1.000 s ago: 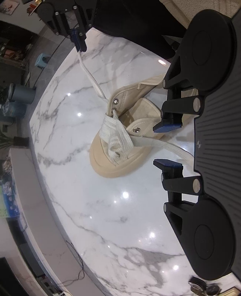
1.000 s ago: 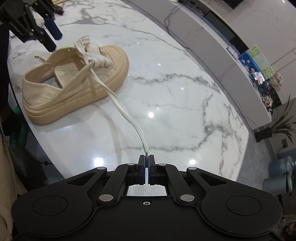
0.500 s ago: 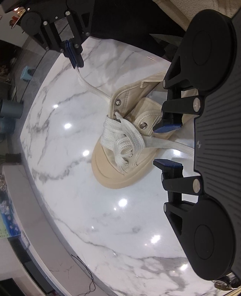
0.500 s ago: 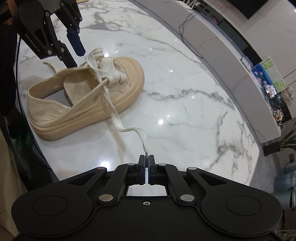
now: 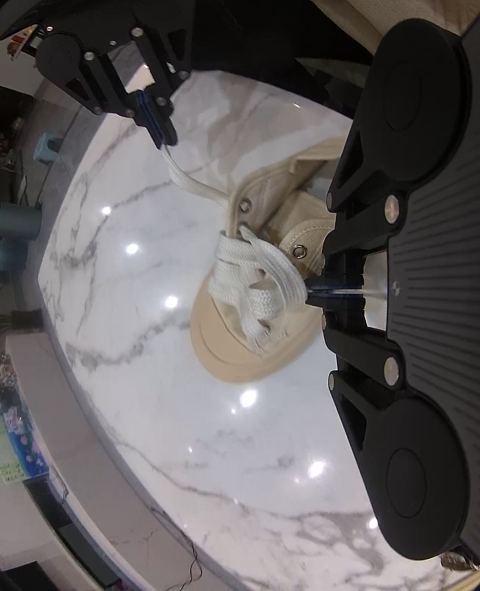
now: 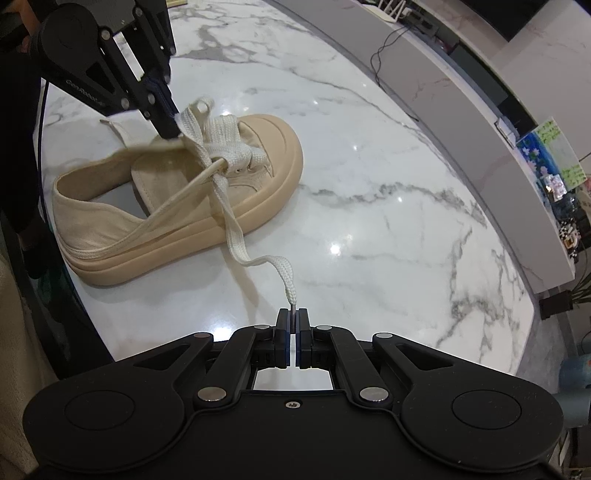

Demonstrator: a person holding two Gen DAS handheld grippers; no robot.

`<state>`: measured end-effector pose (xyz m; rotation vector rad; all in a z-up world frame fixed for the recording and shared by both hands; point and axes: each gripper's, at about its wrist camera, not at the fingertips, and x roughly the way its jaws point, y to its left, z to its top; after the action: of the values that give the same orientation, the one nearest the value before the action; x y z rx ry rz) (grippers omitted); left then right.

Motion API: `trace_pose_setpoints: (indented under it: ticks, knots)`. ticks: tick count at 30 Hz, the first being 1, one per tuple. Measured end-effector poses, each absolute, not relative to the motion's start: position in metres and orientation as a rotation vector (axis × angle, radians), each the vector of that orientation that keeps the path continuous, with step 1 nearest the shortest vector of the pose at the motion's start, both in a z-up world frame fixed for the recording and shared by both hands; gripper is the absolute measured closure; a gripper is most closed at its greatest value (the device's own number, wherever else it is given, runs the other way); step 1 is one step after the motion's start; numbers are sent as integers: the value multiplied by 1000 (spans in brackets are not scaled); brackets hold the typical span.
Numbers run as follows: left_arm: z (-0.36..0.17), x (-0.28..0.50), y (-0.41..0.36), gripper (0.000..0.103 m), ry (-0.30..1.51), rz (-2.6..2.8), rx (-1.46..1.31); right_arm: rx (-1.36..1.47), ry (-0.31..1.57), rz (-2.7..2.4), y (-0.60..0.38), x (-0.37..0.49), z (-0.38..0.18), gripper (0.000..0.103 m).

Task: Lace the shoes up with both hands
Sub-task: 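Pull the white lace through the eyelet and draw it out long with the right gripper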

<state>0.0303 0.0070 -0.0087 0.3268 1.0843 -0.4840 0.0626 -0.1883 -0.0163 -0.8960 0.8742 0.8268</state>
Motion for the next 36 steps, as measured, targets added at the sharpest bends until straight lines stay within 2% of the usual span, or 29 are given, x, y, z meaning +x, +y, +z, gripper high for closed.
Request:
trace_pose_setpoints:
  ticks: [22, 36]
  knots:
    - [26, -10, 42, 102, 1082, -261, 425, -882, 821, 805, -196, 45, -2, 102]
    - [29, -19, 43, 102, 1070, -227, 444, -903, 872, 601, -236, 58, -10, 102]
